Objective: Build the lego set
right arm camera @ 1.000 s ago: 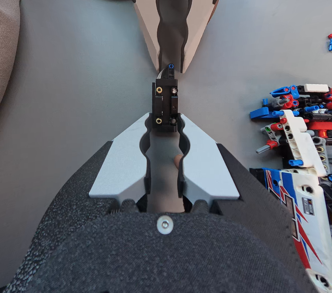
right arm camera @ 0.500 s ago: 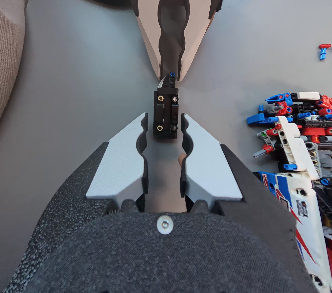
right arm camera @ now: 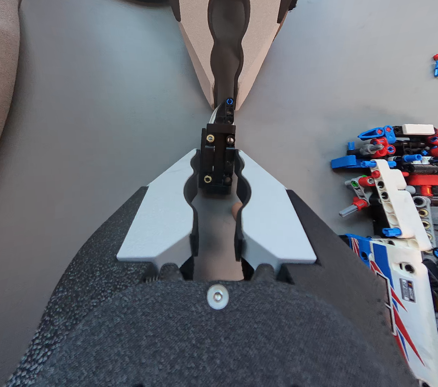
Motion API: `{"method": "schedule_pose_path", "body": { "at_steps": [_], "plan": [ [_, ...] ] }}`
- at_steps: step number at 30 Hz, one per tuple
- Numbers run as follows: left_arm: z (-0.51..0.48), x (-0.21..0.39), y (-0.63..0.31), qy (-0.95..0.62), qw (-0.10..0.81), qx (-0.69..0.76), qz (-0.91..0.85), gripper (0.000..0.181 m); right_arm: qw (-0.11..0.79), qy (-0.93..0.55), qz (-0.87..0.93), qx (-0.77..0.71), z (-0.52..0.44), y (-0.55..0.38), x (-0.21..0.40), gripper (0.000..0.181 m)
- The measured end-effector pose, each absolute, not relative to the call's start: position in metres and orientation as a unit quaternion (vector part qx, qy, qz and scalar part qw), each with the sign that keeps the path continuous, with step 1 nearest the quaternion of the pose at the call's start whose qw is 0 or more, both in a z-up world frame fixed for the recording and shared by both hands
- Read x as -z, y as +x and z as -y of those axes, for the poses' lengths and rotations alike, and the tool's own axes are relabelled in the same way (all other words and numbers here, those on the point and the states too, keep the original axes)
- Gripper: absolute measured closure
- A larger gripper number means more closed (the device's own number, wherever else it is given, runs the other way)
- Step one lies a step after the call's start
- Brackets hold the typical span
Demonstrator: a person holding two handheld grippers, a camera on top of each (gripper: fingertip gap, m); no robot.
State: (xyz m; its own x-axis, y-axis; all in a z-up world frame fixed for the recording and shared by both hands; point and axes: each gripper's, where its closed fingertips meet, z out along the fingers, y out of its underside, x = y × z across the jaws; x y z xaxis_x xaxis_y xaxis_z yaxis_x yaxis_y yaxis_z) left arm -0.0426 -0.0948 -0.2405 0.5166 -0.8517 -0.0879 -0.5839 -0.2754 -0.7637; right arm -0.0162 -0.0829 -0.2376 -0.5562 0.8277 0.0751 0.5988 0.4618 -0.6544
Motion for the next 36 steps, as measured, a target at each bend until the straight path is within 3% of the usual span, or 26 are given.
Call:
{"method": "schedule_pose_path", "body": {
  "at_steps": [28,36],
  "plan": [
    [0.093,0.24,-0.041,-0.782,0.392,0.168,-0.454,0.163,0.218,-0.423,0.831,-0.288,0.078,-0.009,0.228,0.148],
    [0.093,0.239,-0.036,-0.785,0.389,0.181,-0.447,0.168,0.213,-0.426,0.833,-0.28,0.081,-0.011,0.237,0.157]
  ]
}}
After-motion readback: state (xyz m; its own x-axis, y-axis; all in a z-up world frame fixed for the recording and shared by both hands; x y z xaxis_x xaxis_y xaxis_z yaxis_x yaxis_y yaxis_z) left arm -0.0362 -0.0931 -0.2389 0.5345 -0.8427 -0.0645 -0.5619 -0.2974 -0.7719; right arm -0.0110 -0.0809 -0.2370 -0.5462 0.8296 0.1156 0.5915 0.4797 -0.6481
